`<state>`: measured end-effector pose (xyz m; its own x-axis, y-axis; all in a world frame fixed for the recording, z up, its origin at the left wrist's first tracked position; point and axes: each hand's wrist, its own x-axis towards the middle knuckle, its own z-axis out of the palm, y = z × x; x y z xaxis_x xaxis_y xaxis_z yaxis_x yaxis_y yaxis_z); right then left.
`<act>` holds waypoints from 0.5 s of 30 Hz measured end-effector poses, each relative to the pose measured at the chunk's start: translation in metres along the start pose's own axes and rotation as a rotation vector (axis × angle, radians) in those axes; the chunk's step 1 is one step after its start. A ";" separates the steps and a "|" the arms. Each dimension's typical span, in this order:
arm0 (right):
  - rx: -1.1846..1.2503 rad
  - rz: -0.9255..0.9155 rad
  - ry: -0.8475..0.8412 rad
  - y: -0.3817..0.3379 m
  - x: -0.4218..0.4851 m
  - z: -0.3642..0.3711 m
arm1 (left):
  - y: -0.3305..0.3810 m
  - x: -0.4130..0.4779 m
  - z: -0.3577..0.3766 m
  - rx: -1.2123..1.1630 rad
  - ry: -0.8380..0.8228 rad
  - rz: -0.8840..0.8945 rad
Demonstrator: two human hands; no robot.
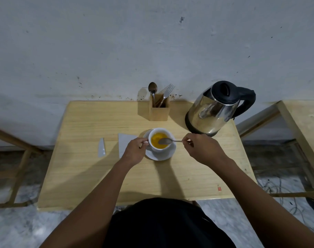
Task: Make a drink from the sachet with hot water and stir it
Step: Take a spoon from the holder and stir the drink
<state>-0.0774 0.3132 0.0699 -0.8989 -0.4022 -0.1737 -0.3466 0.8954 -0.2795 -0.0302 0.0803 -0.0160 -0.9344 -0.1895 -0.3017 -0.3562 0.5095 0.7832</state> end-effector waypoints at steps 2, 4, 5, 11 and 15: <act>-0.113 -0.076 -0.018 -0.007 0.008 -0.006 | -0.001 0.000 0.000 -0.014 -0.006 -0.010; -0.194 -0.148 -0.051 -0.016 0.018 -0.009 | -0.001 0.001 -0.001 -0.020 -0.012 -0.019; -0.227 -0.183 -0.064 -0.020 0.024 -0.009 | -0.001 0.001 -0.001 -0.016 -0.015 -0.023; -0.359 -0.282 -0.109 -0.041 0.057 0.002 | 0.000 0.002 0.000 -0.039 -0.020 -0.038; -0.394 -0.216 -0.097 -0.041 0.072 0.005 | -0.002 0.002 0.000 -0.036 -0.023 -0.044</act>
<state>-0.1265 0.2462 0.0638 -0.7721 -0.5867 -0.2440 -0.6156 0.7859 0.0582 -0.0314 0.0787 -0.0178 -0.9177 -0.1917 -0.3480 -0.3971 0.4707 0.7879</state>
